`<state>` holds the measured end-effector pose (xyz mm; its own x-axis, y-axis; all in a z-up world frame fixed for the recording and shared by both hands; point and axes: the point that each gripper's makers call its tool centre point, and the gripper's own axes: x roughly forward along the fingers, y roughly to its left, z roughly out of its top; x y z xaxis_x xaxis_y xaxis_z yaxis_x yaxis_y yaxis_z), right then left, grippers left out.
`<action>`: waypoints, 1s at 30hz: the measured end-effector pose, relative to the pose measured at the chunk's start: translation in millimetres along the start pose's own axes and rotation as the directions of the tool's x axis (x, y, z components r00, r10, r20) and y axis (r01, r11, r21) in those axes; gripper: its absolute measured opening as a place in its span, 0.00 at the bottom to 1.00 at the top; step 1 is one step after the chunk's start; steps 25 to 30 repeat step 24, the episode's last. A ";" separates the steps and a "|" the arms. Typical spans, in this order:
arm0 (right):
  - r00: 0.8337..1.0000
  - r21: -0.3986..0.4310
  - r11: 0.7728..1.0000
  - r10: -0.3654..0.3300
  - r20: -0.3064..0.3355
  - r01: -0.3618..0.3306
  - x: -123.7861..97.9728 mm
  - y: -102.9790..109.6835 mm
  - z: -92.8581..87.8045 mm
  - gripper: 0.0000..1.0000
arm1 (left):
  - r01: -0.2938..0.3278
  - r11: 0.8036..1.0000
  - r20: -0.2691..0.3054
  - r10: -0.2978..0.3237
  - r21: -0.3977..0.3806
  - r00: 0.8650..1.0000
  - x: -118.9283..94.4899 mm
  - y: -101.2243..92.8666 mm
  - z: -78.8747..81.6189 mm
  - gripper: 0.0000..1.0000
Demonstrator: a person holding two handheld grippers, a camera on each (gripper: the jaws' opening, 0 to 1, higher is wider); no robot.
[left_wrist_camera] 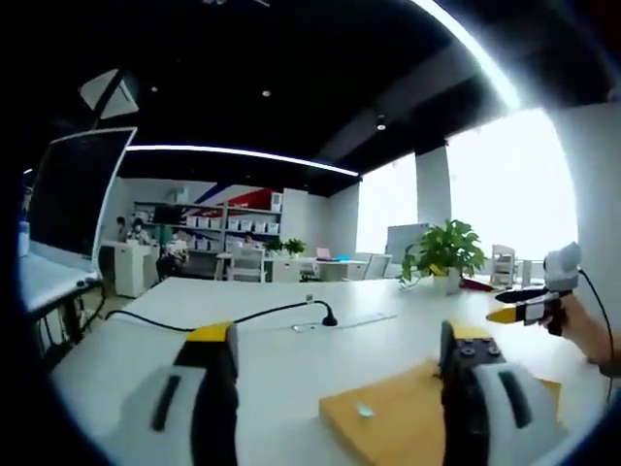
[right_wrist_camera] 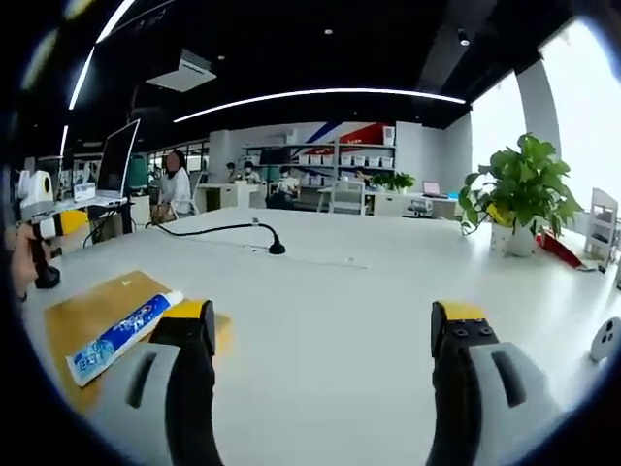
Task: Pick up the toothpaste unscrew the cap squeeze it onto the small board screw the cap back on and return it to the table
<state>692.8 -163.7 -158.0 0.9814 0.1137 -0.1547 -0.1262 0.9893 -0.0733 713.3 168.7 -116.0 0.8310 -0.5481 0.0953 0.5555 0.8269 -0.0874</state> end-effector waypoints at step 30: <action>0.992 -0.001 0.999 -0.041 0.119 0.041 -18.3 -11.9 30.0 0.95 | -0.040 0.998 0.002 0.040 0.056 0.999 -4.9 8.5 8.1 0.85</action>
